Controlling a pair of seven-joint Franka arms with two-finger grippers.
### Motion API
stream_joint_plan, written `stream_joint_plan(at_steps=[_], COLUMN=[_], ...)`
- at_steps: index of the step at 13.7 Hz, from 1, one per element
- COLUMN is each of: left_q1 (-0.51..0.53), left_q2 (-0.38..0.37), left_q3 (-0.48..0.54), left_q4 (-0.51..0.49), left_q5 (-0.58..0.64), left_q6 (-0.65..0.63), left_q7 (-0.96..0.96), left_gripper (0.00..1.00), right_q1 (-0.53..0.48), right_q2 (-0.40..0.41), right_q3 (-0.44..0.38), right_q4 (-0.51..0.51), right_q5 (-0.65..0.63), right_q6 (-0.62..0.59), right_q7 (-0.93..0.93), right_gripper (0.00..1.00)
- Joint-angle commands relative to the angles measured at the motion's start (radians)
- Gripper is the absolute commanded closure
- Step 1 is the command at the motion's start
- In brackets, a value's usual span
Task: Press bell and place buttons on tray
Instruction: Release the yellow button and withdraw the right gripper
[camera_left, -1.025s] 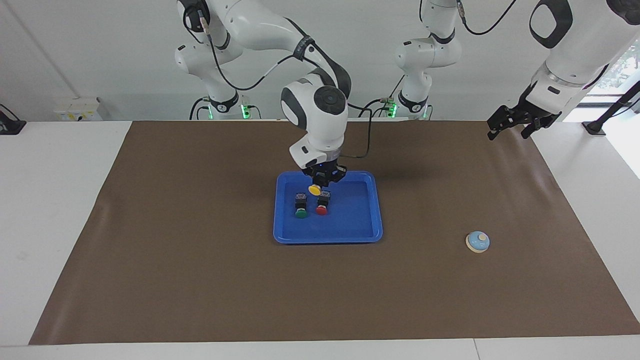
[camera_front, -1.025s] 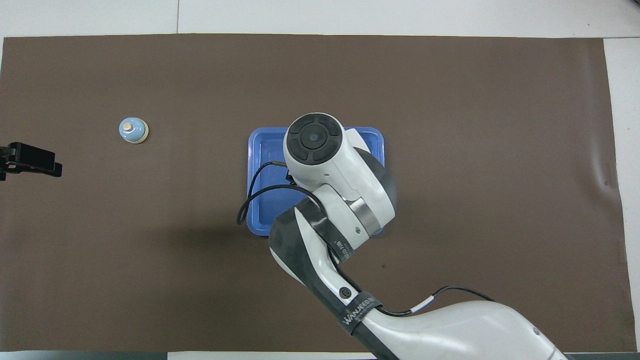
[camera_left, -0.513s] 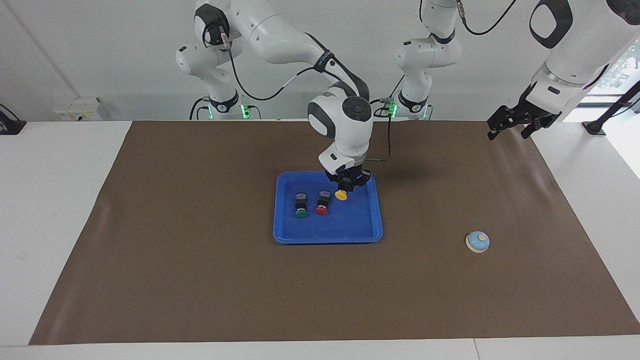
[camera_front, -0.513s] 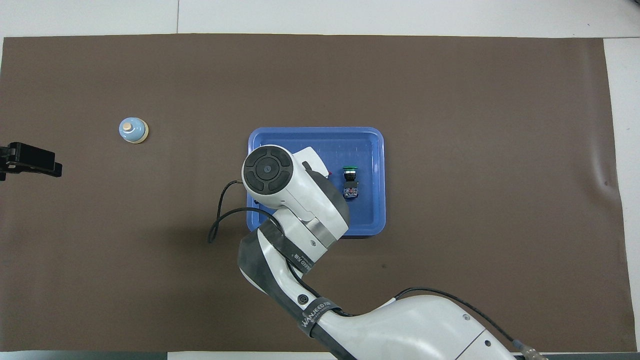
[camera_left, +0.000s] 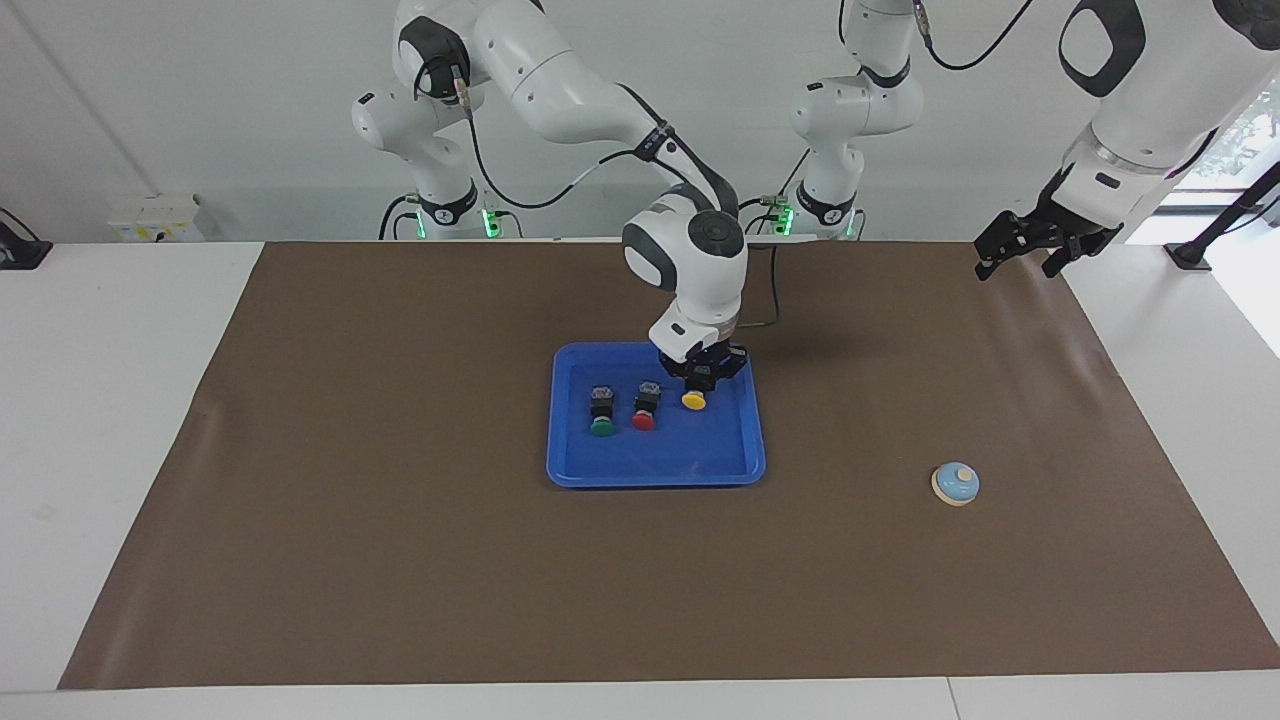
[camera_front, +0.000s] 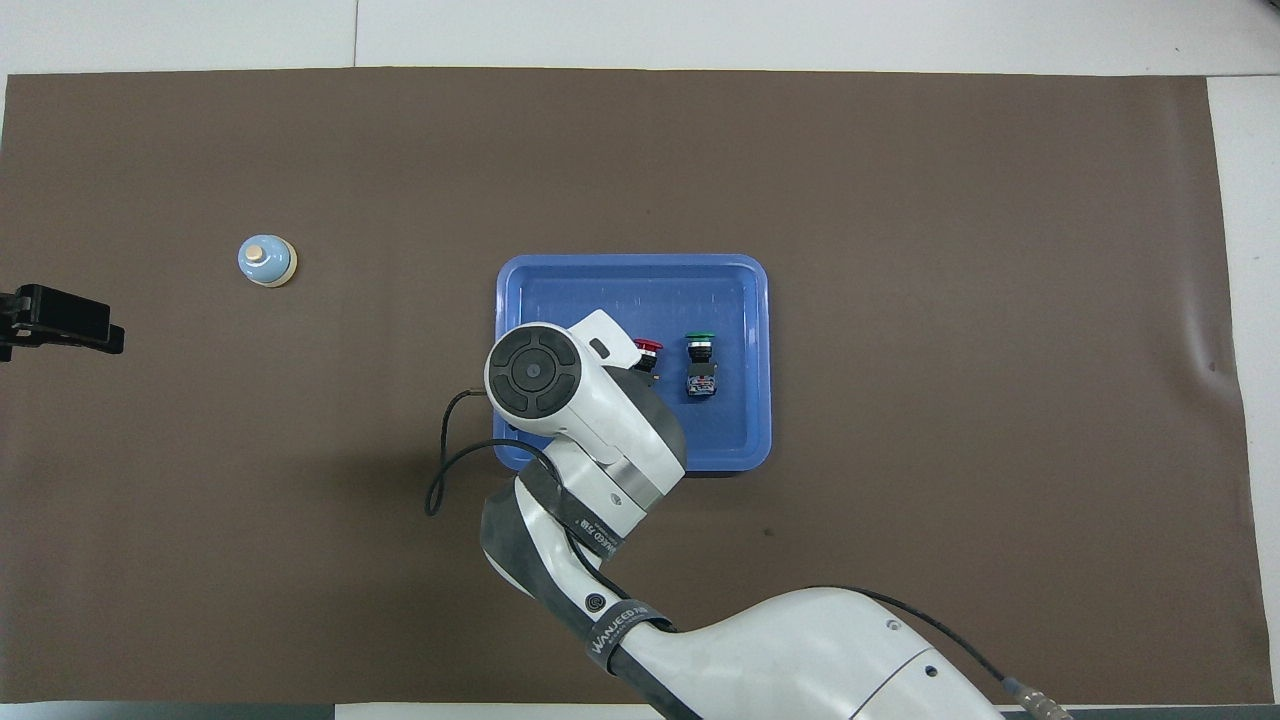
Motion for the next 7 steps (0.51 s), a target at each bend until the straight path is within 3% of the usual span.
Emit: stream_joint_plan(at_steps=[1,2,7], left_q1=[0.010,0.010,0.010], left_q2=[-0.006,-0.006,-0.006], left_q3=[-0.003,-0.003,-0.003], left_q4=[0.008,0.008,0.008], left_q5=[-0.015,-0.015,-0.015], left_q6=[-0.018,-0.018,-0.018], left_q7=[0.007,0.007,0.007], left_gripper=[0.00,0.00,0.00], right_q1=[0.008,0.012,-0.012], right_q2=[-0.020,-0.020,-0.060], right_q3=[-0.001,-0.001,-0.012], right_q4=[-0.027,-0.020,0.013], right_q5=[-0.003,-0.001,0.008], right_q6=[0.011,0.002,-0.099], right_q7=[-0.016,-0.012,0.053], right_gripper=[0.16,0.00,0.00])
